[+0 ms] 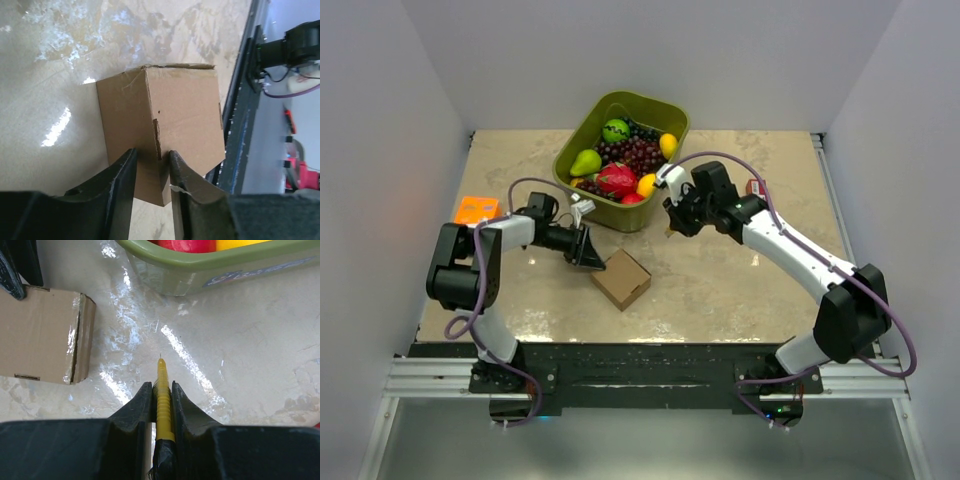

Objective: Unpack the express box

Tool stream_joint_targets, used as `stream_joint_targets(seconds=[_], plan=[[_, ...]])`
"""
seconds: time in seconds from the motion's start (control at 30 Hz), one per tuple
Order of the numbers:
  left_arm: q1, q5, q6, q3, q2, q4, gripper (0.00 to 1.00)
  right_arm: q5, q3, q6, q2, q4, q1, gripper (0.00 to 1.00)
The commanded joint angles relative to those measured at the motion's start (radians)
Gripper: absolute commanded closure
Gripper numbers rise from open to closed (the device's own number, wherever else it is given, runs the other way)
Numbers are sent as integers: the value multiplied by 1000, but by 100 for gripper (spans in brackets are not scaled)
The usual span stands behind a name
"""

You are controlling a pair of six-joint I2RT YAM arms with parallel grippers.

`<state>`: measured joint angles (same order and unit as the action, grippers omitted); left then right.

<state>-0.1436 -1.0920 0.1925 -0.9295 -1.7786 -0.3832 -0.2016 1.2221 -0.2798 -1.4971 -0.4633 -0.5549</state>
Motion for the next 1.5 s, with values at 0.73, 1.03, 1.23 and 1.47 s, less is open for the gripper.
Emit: stream_joint_targets(seconds=[0.73, 1.03, 1.23, 1.47], plan=[[226, -186, 65, -72, -183, -147, 70, -1, 86, 19, -60, 5, 12, 100], [176, -2, -65, 26, 140, 62, 40, -7, 89, 24, -78, 15, 12, 100], [27, 303, -108, 35, 180, 101, 34, -12, 103, 25, -88, 14, 10, 100], [-42, 327, -140, 44, 154, 139, 32, -2, 77, 17, -57, 9, 10, 100]])
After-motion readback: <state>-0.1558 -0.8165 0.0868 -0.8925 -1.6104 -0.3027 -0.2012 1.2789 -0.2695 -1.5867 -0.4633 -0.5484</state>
